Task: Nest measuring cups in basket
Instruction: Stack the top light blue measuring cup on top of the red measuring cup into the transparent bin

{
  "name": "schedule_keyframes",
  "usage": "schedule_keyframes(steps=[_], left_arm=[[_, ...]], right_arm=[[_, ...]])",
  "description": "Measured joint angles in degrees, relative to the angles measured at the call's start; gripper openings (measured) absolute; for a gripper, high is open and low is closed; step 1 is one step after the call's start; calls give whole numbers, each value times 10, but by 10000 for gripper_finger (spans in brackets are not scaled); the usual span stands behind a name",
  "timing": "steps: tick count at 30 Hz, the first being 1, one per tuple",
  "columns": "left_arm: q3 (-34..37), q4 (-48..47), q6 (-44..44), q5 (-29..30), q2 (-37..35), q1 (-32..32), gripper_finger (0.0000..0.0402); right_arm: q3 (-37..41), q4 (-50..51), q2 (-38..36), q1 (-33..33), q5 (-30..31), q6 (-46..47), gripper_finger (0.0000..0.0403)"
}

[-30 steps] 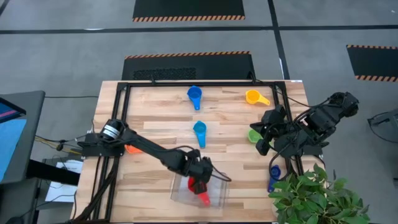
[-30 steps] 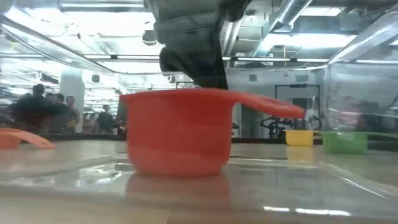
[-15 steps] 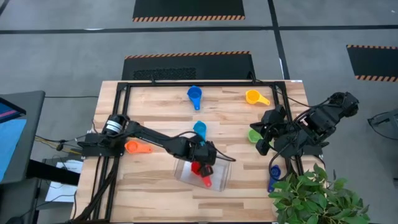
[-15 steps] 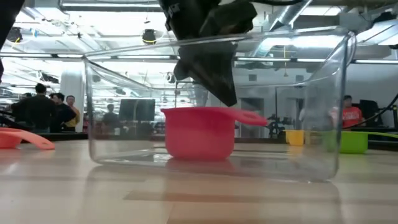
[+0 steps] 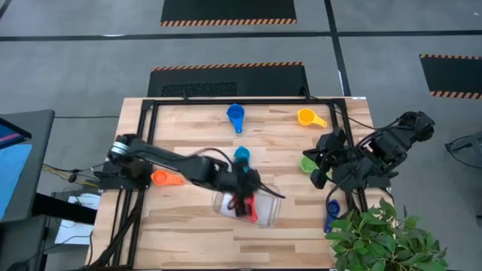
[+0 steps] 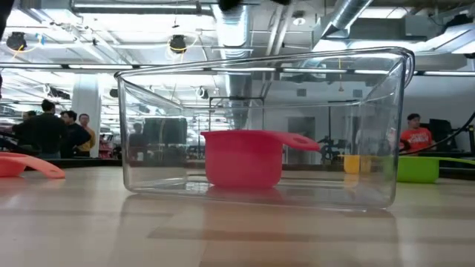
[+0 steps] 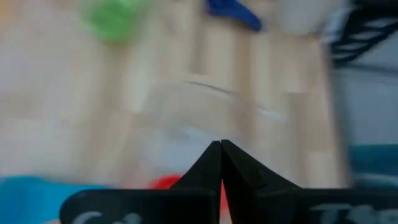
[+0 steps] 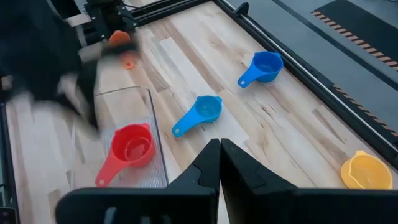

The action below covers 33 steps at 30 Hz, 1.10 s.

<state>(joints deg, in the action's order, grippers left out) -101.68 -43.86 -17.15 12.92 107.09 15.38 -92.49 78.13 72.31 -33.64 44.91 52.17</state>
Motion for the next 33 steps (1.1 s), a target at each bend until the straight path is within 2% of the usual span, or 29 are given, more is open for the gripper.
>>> schedule_keyframes(steps=[2, 3, 4, 7, 10, 15, 18, 22, 27, 33], left_arm=[[-36, -81, 68, 107, -15, -19, 0], [-53, -118, 91, 128, -21, -40, 0], [-68, -158, 111, 118, -24, -68, 0], [-98, -252, 166, -3, -27, -173, 0], [-101, -302, 244, -52, -27, -284, 0], [-89, -244, 417, -151, -19, -426, 0], [-90, -207, 466, -201, 6, -483, 0], [-89, -175, 481, -243, 63, -527, 0], [-100, -160, 512, -295, 153, -534, 0], [-158, -209, 536, -280, 241, -539, 0]], right_arm=[[0, 0, 0, -6, 0, 0, 33], [0, 0, 0, -9, 0, 0, 33], [0, 0, 0, -12, 0, 0, 33], [0, 0, 0, -21, 1, -2, 33], [0, 6, 0, -24, 7, -3, 33], [0, 15, 0, -19, 53, -23, 33], [0, 14, 0, -5, 79, -27, 33], [0, 1, 0, 30, 80, -17, 33], [0, -28, 2, 76, 76, -12, 33], [0, -49, 2, 107, 75, -12, 33]])
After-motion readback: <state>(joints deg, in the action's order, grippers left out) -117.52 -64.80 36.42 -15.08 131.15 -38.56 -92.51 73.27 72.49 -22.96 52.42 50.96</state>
